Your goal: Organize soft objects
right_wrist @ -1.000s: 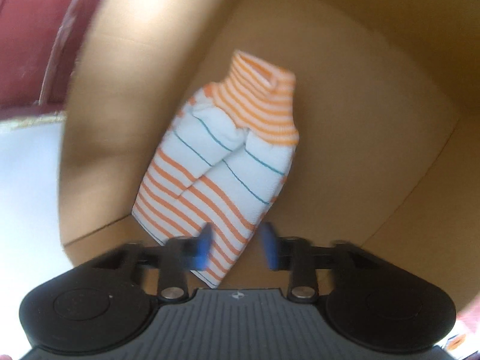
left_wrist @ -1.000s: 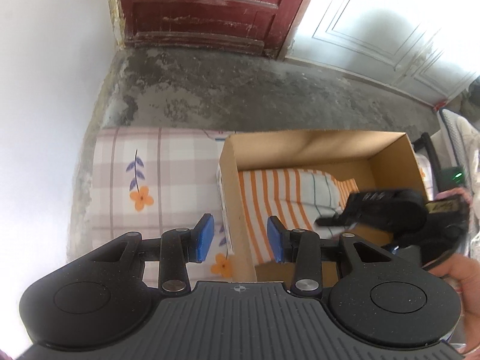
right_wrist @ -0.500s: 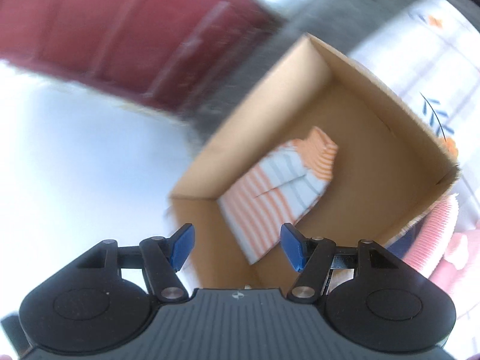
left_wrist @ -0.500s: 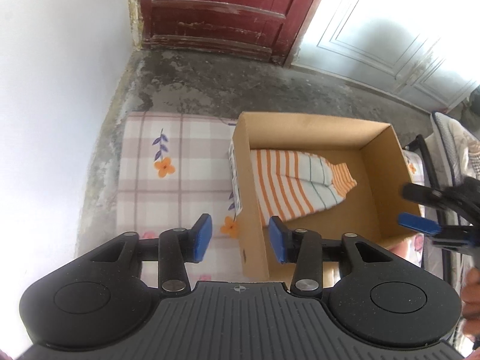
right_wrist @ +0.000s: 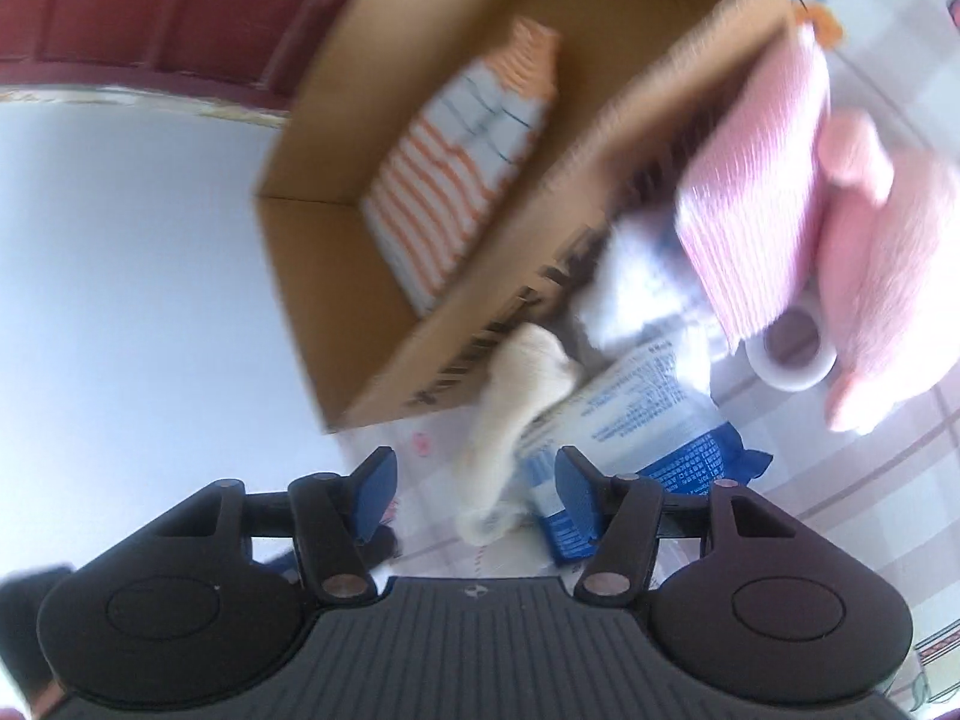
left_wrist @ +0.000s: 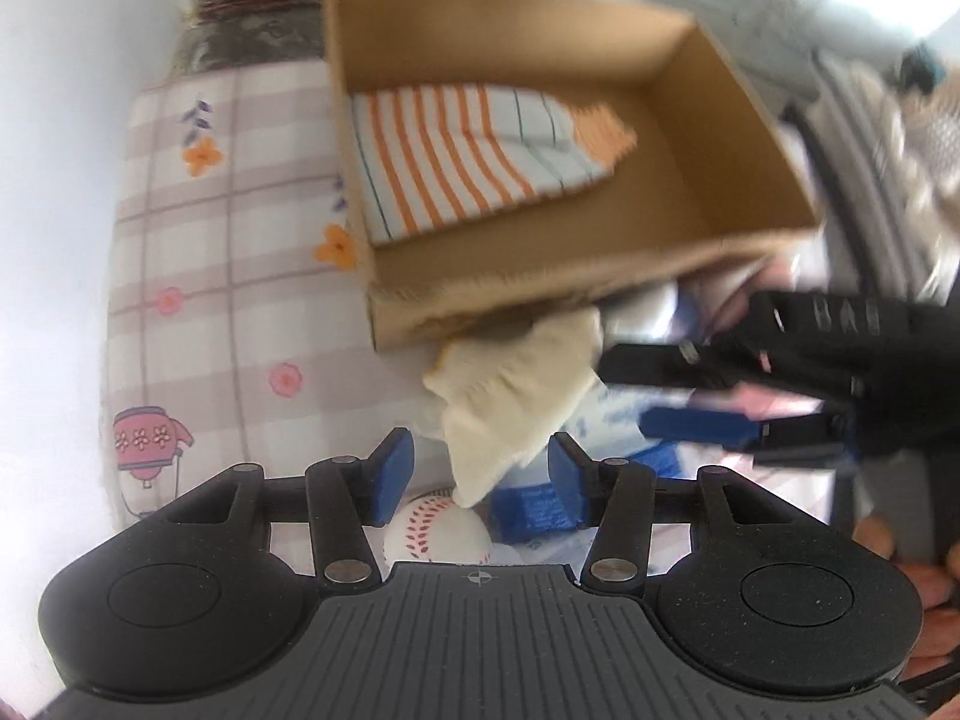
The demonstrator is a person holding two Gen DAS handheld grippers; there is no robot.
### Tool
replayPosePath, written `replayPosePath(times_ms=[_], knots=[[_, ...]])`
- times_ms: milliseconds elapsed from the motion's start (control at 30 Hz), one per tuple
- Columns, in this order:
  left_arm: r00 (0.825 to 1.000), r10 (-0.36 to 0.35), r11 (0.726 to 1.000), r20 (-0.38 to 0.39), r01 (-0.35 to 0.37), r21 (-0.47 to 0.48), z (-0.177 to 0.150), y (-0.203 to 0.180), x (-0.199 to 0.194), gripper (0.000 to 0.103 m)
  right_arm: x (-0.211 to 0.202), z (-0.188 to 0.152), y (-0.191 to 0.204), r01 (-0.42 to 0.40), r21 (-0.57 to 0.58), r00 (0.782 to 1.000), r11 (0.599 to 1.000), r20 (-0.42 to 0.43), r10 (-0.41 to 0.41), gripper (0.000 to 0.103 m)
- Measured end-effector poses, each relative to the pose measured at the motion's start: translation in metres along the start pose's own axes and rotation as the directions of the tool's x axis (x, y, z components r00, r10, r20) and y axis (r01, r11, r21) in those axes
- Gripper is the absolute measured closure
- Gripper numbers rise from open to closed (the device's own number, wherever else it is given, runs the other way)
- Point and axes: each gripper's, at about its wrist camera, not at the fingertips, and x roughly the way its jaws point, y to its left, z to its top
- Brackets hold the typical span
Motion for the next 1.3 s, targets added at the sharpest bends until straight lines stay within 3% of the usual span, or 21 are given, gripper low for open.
replayPosePath(times_ms=[267,467,533,800,900,1067,1300], knots=[[0.998,0.052,0.989,-0.031,-0.048,0.144,-0.007,-0.017,0.033,0.056,0.033,0.007,0.005,0.054,0.013,0.998,0.998,-0.014,-0.054,0.047],[0.995,0.076,0.984,-0.061,-0.066,0.163,-0.005,-0.020,0.049,0.069,0.046,0.009,0.016,0.102,-0.015,0.994,0.995,-0.028,-0.103,0.053],[0.995,0.076,0.985,-0.071,-0.063,0.163,-0.004,-0.019,0.050,0.077,0.047,0.010,0.021,0.106,-0.025,0.994,0.994,-0.023,-0.107,0.060],[0.996,0.083,0.983,-0.042,-0.075,0.168,-0.006,-0.018,0.047,0.090,0.075,0.015,0.019,0.146,-0.041,0.989,0.988,-0.024,-0.147,0.084],[0.996,0.087,0.982,-0.027,-0.081,0.171,-0.009,-0.018,0.039,0.091,0.077,0.016,0.019,0.130,-0.045,0.991,0.990,-0.032,-0.132,0.092],[0.997,0.081,0.983,0.009,-0.081,0.164,-0.014,-0.019,0.009,0.092,0.068,0.010,0.031,0.093,-0.089,0.995,0.992,-0.024,-0.095,0.092],[0.992,0.068,0.985,0.104,-0.083,0.151,-0.010,-0.025,-0.062,0.092,0.024,-0.004,0.060,0.018,-0.147,0.999,0.989,-0.033,-0.023,0.093]])
